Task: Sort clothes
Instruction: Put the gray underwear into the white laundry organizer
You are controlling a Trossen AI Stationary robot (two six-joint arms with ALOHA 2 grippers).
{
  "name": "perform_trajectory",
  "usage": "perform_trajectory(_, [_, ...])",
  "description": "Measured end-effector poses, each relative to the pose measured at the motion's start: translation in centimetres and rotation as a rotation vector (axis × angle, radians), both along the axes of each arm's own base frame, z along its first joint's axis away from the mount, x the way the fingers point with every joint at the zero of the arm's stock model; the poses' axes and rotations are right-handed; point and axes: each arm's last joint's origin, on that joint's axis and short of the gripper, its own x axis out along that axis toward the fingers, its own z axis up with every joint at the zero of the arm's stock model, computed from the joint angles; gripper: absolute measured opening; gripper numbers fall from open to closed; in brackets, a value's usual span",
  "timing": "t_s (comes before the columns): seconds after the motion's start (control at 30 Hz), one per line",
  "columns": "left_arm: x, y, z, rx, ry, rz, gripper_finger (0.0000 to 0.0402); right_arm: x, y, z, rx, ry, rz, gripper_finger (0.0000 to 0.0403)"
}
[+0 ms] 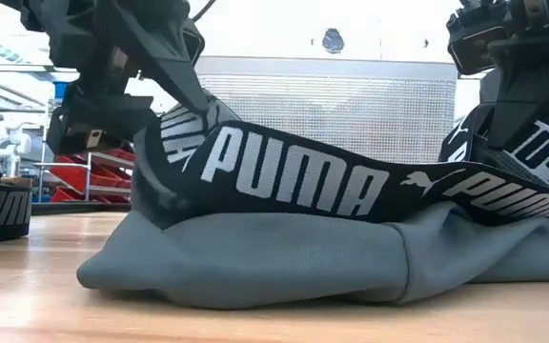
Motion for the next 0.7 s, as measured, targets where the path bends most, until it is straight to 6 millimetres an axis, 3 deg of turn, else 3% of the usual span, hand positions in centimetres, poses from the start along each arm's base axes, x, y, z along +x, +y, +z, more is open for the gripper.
perform_trajectory(0.17, [-1.3, 0.9, 1.6, 0.075, 0.022, -0.007, 0.0185, -0.1, 0.0, -0.1, 0.009, 0.018, 0.008, 0.0])
perform_trajectory(0.4, [-5.3, 3.3, 4.8, 0.204, 0.121, 0.058, 0.0185, -0.1, 0.0, -0.1, 0.004, 0.021, 0.009, 0.0])
perform_trajectory(0.57, [-6.7, 4.5, 7.3, 0.262, -0.007, 0.176, 0.0185, 0.0, 0.0, 0.0, 0.005, 0.006, 0.017, 0.0005])
perform_trajectory(0.7, [-7.1, 5.0, 8.5, 0.283, -0.088, 0.243, 0.0185, 0.4, 0.3, 0.2, 0.042, -0.029, 0.03, 0.0046])
